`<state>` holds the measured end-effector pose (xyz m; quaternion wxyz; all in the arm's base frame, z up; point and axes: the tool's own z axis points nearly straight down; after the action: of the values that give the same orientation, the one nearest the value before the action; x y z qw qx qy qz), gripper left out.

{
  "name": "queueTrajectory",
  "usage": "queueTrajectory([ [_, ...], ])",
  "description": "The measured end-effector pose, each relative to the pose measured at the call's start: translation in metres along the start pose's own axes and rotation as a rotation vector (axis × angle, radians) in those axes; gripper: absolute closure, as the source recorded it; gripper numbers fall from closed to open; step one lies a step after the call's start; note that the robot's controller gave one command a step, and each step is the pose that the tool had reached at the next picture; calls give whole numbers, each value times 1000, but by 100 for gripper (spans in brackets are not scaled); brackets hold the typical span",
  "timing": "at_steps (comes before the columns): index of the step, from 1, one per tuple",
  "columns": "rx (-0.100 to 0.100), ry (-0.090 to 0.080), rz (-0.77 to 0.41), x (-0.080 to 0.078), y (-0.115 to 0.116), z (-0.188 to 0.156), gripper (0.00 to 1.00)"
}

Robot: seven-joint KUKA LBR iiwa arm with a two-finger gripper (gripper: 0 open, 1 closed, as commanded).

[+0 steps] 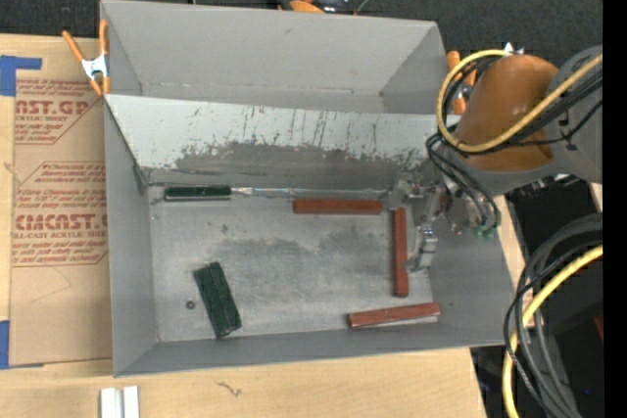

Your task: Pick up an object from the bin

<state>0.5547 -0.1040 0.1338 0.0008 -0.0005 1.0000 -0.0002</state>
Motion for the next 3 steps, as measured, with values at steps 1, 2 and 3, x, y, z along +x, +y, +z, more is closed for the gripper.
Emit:
queueTrajectory([
  [1,-1,2,-266,61,-31,61,0],
  [2,0,-6,-307,69,-1,-19,0],
  [3,-1,1,-438,71,-23,-10,0],
])
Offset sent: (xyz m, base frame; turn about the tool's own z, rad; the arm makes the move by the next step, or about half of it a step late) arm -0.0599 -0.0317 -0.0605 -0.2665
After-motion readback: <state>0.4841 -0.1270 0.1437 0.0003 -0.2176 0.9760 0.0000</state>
